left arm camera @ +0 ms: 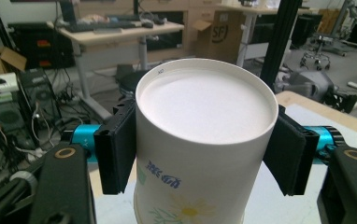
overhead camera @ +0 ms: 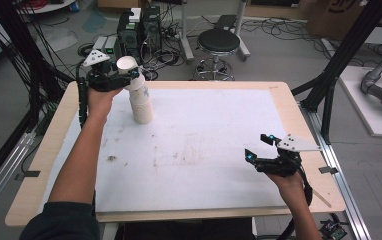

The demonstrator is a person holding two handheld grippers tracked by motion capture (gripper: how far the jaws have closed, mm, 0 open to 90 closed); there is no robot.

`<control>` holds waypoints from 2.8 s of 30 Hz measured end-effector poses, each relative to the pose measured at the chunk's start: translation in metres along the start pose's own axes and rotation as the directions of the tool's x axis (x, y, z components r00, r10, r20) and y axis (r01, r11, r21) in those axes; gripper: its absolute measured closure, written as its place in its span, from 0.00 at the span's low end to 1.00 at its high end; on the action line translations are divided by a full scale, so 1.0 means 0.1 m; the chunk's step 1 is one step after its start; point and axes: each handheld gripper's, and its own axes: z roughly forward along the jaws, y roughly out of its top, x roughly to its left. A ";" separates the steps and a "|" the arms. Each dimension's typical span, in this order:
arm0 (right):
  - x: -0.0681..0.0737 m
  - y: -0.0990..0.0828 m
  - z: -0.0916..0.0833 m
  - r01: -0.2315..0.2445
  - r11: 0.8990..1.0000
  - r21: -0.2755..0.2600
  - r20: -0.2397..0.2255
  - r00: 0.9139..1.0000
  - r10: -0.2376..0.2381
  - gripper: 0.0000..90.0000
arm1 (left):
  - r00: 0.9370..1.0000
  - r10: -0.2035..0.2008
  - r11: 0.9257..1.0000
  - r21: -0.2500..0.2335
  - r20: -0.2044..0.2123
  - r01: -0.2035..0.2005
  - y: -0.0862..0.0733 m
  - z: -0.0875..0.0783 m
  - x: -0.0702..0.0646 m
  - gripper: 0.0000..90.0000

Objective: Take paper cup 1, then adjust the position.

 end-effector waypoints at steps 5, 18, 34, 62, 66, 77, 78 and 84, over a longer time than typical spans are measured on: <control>0.01 0.01 0.00 -0.001 1.000 -0.003 -0.003 1.000 0.001 0.21 | 1.000 0.008 0.999 -0.050 -0.003 -0.009 0.11 -0.15 0.00 0.38; 0.08 0.04 0.03 0.008 1.000 -0.004 -0.040 0.999 -0.008 0.21 | 0.991 0.019 0.992 -0.129 0.130 -0.002 0.10 -0.54 -0.28 0.38; 0.20 0.11 0.17 0.025 1.000 0.005 -0.122 0.992 -0.024 0.21 | 0.924 0.047 0.995 -0.094 0.378 -0.012 -0.39 -0.81 -0.86 0.38; 0.44 0.30 0.54 0.109 0.993 0.045 -0.282 0.955 -0.092 0.21 | 0.858 0.054 0.996 0.030 0.512 -0.080 -0.85 -0.67 -1.36 0.38; 0.47 0.29 0.56 0.120 0.992 0.048 -0.287 0.953 -0.101 0.21 | 0.860 0.050 0.997 0.032 0.509 -0.077 -0.86 -0.68 -1.37 0.38; 0.55 0.29 0.58 0.135 0.989 0.056 -0.309 0.944 -0.112 0.21 | 0.843 0.049 0.997 0.029 0.536 -0.077 -0.88 -0.66 -1.42 0.38; 0.55 0.29 0.59 0.140 0.988 0.060 -0.307 0.945 -0.116 0.21 | 0.842 0.043 0.997 0.028 0.538 -0.069 -0.89 -0.65 -1.43 0.38; 0.56 0.25 0.59 0.146 0.987 0.066 -0.311 0.943 -0.119 0.21 | 0.840 0.039 0.997 0.029 0.540 -0.065 -0.93 -0.63 -1.47 0.38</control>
